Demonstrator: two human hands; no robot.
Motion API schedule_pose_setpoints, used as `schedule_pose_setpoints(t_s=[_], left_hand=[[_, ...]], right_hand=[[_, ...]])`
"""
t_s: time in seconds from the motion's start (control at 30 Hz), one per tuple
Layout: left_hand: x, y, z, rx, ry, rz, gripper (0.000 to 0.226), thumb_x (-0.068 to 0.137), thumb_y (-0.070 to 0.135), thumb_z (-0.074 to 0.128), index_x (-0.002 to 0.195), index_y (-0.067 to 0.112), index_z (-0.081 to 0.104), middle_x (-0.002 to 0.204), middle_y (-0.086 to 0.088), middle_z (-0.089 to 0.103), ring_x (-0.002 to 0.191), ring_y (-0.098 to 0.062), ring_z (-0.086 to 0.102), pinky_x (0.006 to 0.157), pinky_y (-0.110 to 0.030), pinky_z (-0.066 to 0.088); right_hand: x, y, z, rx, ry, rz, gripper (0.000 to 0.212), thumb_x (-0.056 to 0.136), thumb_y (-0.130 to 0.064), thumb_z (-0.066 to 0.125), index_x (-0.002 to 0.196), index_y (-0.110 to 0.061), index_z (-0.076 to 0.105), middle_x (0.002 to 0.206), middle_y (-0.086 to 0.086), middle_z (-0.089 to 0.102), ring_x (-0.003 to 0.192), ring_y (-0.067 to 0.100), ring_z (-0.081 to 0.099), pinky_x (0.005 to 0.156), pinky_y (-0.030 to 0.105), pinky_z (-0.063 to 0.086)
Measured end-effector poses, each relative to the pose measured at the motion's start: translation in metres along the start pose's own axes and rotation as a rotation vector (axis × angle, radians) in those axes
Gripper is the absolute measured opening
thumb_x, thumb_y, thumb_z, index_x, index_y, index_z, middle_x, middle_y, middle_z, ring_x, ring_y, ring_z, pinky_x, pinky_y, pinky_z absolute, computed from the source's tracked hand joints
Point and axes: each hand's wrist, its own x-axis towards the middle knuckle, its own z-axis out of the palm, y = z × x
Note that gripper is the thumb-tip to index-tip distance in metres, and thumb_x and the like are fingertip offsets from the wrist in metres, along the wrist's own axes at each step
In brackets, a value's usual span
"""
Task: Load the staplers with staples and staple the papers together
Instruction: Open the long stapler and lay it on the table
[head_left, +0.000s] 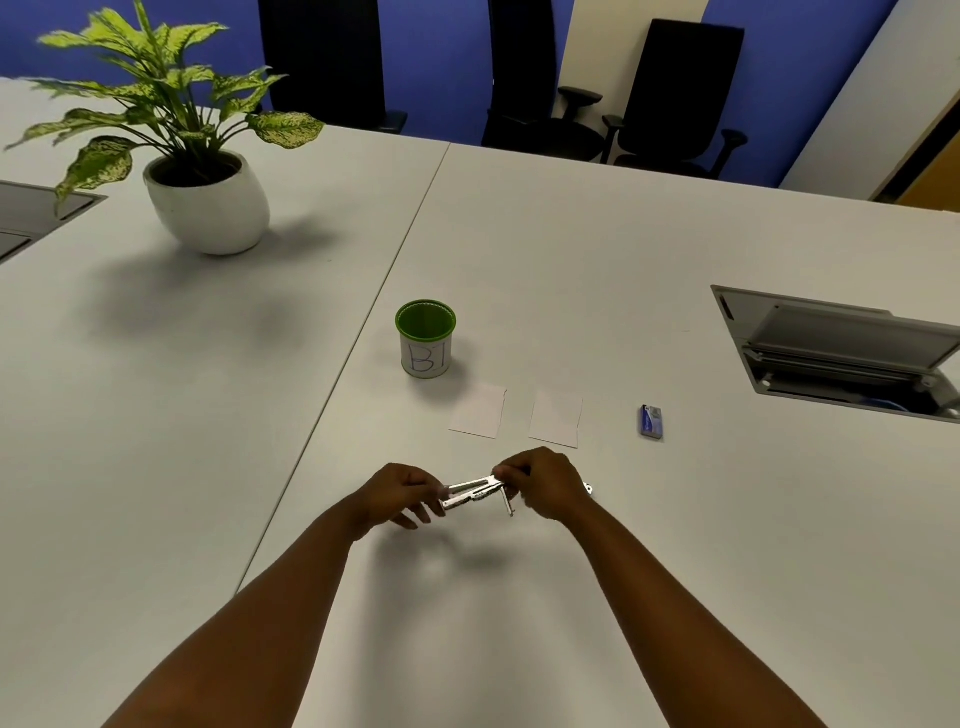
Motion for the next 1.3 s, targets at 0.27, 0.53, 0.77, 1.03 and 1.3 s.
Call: schedule_pose_setpoints(t_s=[0.27, 0.53, 0.77, 1.03, 1.3], left_hand=[[0.004, 0.005, 0.001, -0.106, 0.105, -0.002, 0.029, 0.091, 0.032, 0.054, 0.073, 0.011, 0.066, 0.061, 0.0, 0.064, 0.053, -0.011, 0.056, 0.056, -0.023, 0.049], [0.004, 0.016, 0.005, -0.165, 0.118, 0.032, 0.026, 0.092, 0.032, 0.052, 0.086, 0.013, 0.068, 0.078, -0.004, 0.07, 0.056, -0.013, 0.064, 0.054, -0.021, 0.051], [0.012, 0.023, 0.011, 0.161, 0.165, 0.242, 0.013, 0.072, 0.031, 0.077, 0.072, 0.024, 0.066, 0.073, 0.0, 0.067, 0.063, -0.011, 0.059, 0.055, -0.022, 0.049], [0.018, 0.024, 0.022, 0.386, 0.202, 0.25, 0.033, 0.048, 0.063, 0.063, 0.062, 0.034, 0.056, 0.068, 0.014, 0.063, 0.067, -0.007, 0.057, 0.057, -0.023, 0.041], [0.014, 0.023, 0.02, 0.242, 0.045, 0.241, 0.019, 0.068, 0.025, 0.077, 0.076, 0.024, 0.059, 0.077, 0.003, 0.064, 0.069, -0.012, 0.058, 0.056, -0.023, 0.05]], right_hand=[[-0.012, -0.003, 0.001, 0.256, -0.257, 0.109, 0.026, 0.094, -0.028, 0.05, 0.078, -0.014, 0.064, 0.065, 0.002, 0.065, 0.036, 0.004, 0.044, 0.035, 0.014, 0.034], [-0.011, -0.004, 0.001, 0.325, -0.274, 0.117, 0.032, 0.094, -0.029, 0.048, 0.097, -0.005, 0.069, 0.067, 0.002, 0.066, 0.037, 0.005, 0.044, 0.038, 0.015, 0.035], [-0.012, -0.004, -0.001, 0.153, -0.118, 0.036, 0.03, 0.095, -0.029, 0.047, 0.097, -0.007, 0.067, 0.079, 0.008, 0.069, 0.044, 0.009, 0.046, 0.036, 0.014, 0.034], [-0.009, -0.004, 0.001, 0.058, -0.076, 0.002, 0.03, 0.095, -0.029, 0.047, 0.096, -0.009, 0.069, 0.085, 0.013, 0.072, 0.044, 0.008, 0.046, 0.033, 0.006, 0.031], [-0.008, -0.002, 0.001, 0.003, -0.062, -0.008, 0.03, 0.095, -0.031, 0.047, 0.098, -0.01, 0.069, 0.092, 0.013, 0.073, 0.047, 0.007, 0.047, 0.046, 0.015, 0.037]])
